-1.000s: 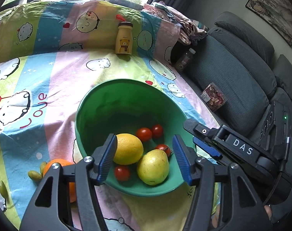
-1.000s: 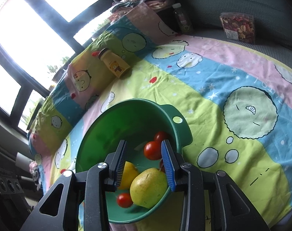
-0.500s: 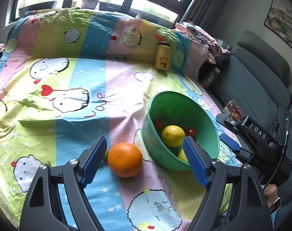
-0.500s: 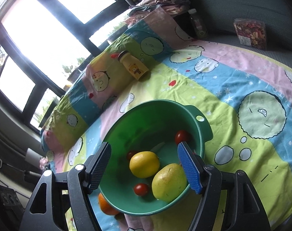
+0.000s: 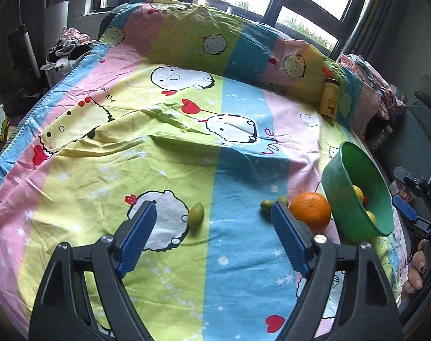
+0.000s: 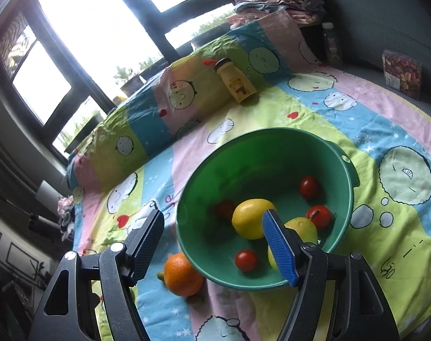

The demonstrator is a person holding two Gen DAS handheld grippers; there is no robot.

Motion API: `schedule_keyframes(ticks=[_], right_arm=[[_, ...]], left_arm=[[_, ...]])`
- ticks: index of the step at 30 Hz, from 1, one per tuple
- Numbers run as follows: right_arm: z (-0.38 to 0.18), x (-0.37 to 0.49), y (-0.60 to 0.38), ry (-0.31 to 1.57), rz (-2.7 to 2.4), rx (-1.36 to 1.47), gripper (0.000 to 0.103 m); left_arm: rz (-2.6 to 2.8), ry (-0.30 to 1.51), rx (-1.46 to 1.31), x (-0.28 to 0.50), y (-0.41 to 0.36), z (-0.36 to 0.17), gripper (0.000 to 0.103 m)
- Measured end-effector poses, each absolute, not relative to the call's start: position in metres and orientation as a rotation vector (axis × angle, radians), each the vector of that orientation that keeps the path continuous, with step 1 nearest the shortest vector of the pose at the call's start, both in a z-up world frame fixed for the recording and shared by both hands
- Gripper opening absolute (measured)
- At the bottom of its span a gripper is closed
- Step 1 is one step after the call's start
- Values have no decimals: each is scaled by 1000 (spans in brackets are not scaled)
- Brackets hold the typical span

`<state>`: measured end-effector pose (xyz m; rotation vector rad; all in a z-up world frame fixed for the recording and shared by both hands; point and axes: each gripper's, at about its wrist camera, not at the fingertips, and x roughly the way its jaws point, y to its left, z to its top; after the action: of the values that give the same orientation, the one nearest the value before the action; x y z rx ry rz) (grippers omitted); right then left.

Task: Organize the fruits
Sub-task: 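Move the open right tool toward the orange and green olives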

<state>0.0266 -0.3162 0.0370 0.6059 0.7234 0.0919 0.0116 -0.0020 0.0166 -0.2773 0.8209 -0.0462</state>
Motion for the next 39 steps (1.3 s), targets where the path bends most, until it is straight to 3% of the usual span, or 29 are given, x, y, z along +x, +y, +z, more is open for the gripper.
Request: schedule_keyframes(ticks=[17, 19, 23, 30, 37, 39], right_arm=[[17, 29, -236, 917, 206, 419, 69], [14, 28, -230, 933, 198, 380, 57], [2, 32, -223, 1003, 212, 359, 47], [-17, 37, -215, 1106, 242, 357, 46], [-32, 40, -202, 1162, 221, 294, 46], [-35, 41, -204, 1168, 208, 291, 45]], left_arm=[[-13, 935, -373, 36, 26, -20, 76], [-4, 950, -387, 39, 28, -24, 72], [-13, 970, -372, 46, 25, -29, 66], [-41, 993, -406, 54, 28, -37, 53], [-42, 1000, -381, 57, 21, -37, 49], [-65, 1013, -377, 59, 17, -38, 41]])
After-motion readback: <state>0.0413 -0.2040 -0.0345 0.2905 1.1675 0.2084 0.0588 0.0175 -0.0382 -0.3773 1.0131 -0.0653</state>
